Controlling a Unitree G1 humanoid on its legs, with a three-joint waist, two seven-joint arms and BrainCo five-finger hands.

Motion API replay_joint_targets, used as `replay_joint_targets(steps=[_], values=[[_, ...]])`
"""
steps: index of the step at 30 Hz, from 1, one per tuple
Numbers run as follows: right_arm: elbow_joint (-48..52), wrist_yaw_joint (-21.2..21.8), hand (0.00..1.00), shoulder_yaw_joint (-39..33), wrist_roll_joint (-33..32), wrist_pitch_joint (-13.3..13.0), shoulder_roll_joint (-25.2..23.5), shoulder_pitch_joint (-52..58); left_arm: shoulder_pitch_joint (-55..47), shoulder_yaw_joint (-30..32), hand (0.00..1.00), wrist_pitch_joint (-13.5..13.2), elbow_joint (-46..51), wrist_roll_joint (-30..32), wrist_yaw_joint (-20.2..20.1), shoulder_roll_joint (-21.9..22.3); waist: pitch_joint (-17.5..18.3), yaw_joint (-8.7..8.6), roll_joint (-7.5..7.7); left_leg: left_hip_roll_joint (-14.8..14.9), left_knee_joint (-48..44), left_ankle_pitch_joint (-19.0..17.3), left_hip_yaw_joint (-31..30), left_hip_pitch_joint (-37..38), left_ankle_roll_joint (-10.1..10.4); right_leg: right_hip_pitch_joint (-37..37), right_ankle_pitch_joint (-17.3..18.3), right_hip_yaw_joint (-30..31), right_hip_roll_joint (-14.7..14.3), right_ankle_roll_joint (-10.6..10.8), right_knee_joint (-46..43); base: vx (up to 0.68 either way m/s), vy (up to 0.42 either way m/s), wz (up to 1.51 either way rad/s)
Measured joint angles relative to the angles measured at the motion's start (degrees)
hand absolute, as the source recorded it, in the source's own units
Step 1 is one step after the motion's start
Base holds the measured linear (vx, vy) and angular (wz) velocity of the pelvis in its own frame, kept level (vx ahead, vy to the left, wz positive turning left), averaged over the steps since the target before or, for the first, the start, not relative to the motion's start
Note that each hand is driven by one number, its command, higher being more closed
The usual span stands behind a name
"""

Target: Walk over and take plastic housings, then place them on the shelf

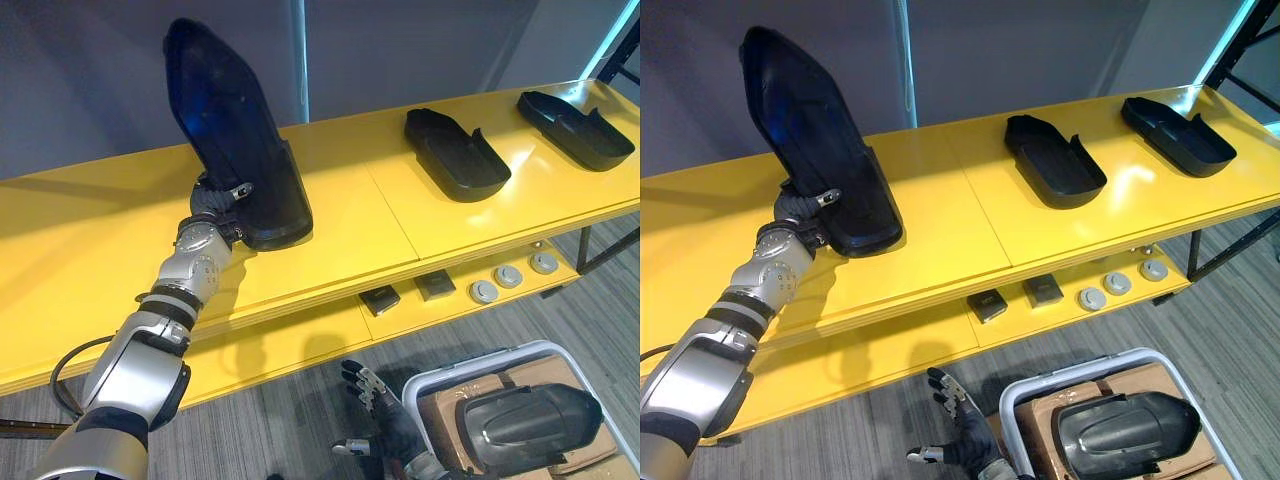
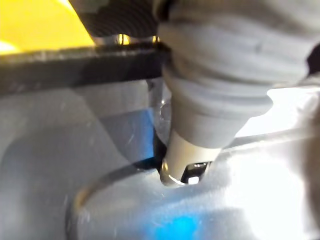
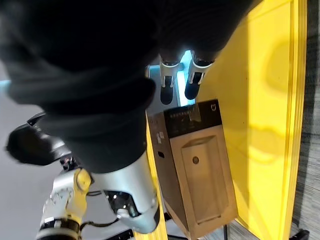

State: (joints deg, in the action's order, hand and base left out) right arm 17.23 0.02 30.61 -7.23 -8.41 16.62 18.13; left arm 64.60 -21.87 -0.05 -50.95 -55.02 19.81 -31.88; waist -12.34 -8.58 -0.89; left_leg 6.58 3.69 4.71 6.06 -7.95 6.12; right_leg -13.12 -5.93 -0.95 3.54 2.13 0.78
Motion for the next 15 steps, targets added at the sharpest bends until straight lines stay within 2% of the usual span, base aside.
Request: replay_joint_targets(steps=[8, 15], values=[[-0.2, -0.2, 0.00, 0.1, 1.1, 0.5, 0.7, -0.3, 0.7, 0.0, 0.00, 2.0, -1.6, 0.2, 0.4, -1.5, -1.5, 0.13, -0.07, 0.1, 0.3, 0.0, 0.0, -0.5, 0.0, -0.1, -0.6, -0.2, -0.3, 0.0, 0.7, 0.01, 0.012, 0.00], [-0.2, -0.5, 0.00, 0.4, 1.1, 0.5, 0.5, -0.3, 1.3, 0.0, 0.00, 3.3, -2.2, 6.5, 0.0, -1.7, -1.5, 0.10, -0.12, 0.2, 0.3, 0.5, 0.0, -0.7, -0.1, -0.1, -0.6, -0.4, -0.2, 0.0, 0.9, 0.01, 0.015, 0.01]])
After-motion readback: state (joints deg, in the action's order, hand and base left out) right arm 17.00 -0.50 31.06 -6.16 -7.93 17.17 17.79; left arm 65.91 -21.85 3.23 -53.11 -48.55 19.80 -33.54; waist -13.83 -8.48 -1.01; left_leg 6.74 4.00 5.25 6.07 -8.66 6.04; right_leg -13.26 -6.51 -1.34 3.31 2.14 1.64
